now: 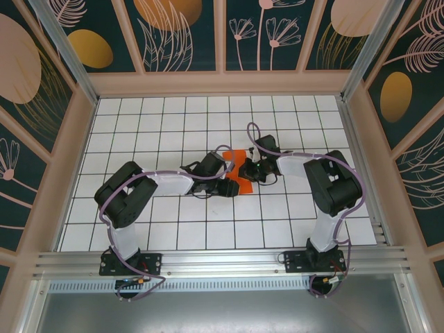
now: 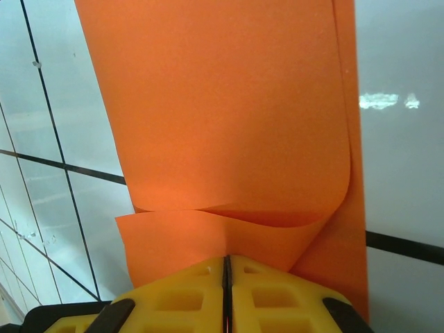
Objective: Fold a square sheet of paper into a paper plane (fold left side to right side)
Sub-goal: Fold the triangle a second time at the center of the table.
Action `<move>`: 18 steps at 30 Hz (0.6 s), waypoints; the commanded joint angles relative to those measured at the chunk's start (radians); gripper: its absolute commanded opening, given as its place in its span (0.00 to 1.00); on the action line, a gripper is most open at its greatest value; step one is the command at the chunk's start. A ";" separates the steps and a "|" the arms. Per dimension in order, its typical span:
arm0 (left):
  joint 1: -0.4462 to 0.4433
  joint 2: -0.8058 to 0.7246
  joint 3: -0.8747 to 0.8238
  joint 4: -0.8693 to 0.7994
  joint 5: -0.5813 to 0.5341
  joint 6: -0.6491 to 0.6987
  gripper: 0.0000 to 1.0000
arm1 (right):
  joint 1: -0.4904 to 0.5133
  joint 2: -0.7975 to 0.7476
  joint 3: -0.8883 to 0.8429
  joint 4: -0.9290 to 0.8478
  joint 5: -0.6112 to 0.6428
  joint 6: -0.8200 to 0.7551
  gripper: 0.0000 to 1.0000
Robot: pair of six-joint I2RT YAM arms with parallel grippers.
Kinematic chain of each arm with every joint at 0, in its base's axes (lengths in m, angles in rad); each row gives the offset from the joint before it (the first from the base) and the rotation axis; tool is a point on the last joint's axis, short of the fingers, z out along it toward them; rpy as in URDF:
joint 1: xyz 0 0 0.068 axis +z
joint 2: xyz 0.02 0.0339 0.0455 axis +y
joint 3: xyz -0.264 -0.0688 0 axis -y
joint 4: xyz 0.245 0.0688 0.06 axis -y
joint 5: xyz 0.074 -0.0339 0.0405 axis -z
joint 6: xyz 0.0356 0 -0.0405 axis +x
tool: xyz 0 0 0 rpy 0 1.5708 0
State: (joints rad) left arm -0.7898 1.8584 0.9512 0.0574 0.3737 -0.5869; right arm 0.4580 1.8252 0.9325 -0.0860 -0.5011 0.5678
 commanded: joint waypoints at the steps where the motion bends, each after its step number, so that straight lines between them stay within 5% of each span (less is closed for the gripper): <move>1: -0.018 0.051 -0.004 -0.100 -0.032 0.027 0.41 | -0.006 -0.058 0.029 -0.055 0.000 -0.020 0.11; 9: -0.019 0.061 0.011 -0.120 -0.052 0.030 0.41 | 0.000 -0.142 -0.003 -0.059 -0.024 0.020 0.07; 18: -0.020 0.066 0.015 -0.126 -0.061 0.030 0.40 | 0.040 -0.071 -0.012 0.024 -0.063 0.064 0.06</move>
State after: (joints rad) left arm -0.7990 1.8675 0.9764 0.0189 0.3435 -0.5770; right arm 0.4812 1.7206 0.9180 -0.0963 -0.5373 0.6102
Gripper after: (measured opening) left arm 0.402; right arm 0.066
